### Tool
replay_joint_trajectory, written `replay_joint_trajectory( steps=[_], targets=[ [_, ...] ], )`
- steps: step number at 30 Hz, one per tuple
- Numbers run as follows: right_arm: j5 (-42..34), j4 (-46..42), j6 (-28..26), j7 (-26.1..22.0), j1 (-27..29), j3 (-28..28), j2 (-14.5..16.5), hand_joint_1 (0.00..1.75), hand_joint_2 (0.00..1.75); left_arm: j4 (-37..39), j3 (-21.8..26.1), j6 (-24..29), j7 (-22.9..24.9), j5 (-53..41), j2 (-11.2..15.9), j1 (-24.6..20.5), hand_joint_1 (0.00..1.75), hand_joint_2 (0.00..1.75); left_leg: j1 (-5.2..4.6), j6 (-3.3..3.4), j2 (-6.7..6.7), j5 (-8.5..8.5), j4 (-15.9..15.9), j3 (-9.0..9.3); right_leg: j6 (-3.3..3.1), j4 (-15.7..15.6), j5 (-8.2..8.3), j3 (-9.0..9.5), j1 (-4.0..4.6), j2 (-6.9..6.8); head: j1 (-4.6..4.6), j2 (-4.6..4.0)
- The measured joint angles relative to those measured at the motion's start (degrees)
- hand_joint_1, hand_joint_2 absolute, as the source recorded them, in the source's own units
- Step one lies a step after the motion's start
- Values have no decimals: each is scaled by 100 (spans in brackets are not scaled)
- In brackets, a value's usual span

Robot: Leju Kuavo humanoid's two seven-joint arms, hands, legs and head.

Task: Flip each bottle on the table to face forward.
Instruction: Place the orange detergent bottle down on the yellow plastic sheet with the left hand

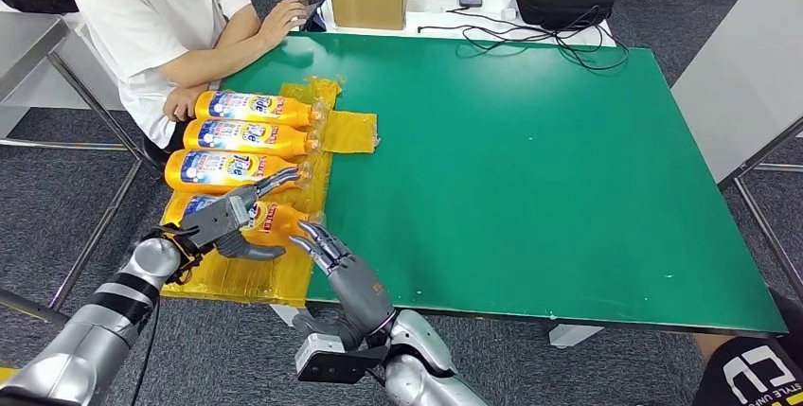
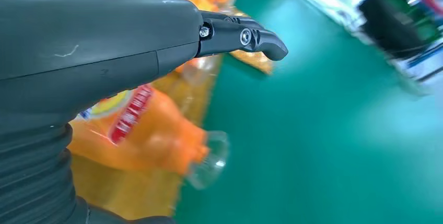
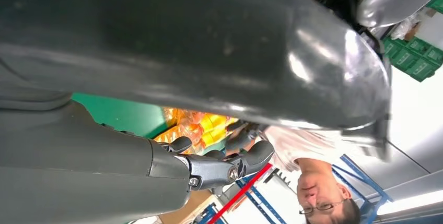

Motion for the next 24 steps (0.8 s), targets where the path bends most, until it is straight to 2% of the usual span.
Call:
replay_joint_trajectory(
  steps=[6,9,13,19,24],
  targets=[
    [30,1,-19,23,-14,-1,0,0,0,-735,414,-58,-155,254,-245,451,0,175,1,0,0,0,0,0,0,0,0,-1,0,-1,-1,0],
    [-36,-35,-168,1,8,-30,-1,0,0,-1101,679,-108,-184,580,-559,687,0,175,-1,0,0,0,0,0,0,-1,0,-1,-1,-1,-1,0],
    [-464,-330,-549,-134,215,-284,-4,0,175,-1669,1083,96,71,1250,-1212,1089,0,175,-10,4,-3,-3,1,-3,1,-4,-1,0,-6,-4,-1,0],
    [-1159,-1196,-1223,-326,813,-1066,-54,0,175,-2269,1538,788,361,2371,-2174,1781,0,175,-16,18,-4,-14,1,-6,4,-11,-3,-1,-9,-4,-1,0],
    [-1242,-1666,-1376,-362,1085,-1402,-92,0,175,-2490,1671,867,376,2531,-2551,2062,0,175,-16,18,-3,-15,0,-6,5,-11,-3,-2,-7,-4,-2,0]
  ],
)
